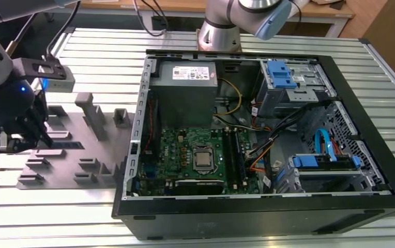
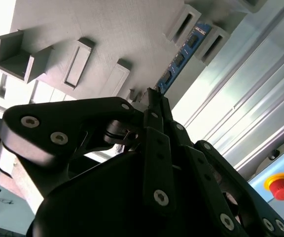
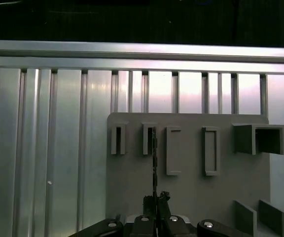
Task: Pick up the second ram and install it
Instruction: 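Pick up the second ram and move it above second insertion slot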
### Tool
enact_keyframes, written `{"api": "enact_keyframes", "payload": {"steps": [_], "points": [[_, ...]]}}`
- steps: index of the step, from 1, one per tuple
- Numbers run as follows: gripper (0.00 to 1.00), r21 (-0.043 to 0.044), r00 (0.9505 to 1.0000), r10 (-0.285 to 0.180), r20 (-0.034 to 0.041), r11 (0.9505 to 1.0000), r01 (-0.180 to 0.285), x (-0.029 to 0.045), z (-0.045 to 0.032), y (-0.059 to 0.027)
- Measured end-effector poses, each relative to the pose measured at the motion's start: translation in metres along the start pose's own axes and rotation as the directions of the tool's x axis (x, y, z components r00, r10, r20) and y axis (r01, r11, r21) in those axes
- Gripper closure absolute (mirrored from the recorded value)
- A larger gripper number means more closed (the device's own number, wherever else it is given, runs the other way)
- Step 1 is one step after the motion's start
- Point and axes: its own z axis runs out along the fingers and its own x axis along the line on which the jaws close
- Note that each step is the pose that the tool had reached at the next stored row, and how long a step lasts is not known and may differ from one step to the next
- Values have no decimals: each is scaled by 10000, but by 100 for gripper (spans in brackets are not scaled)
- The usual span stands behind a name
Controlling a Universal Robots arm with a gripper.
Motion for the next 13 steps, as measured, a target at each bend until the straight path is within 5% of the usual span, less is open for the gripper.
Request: {"api": "enact_keyframes", "payload": {"steps": [13], "points": [[89, 0, 10000, 0, 0, 10000, 0, -6, -176, 7]]}}
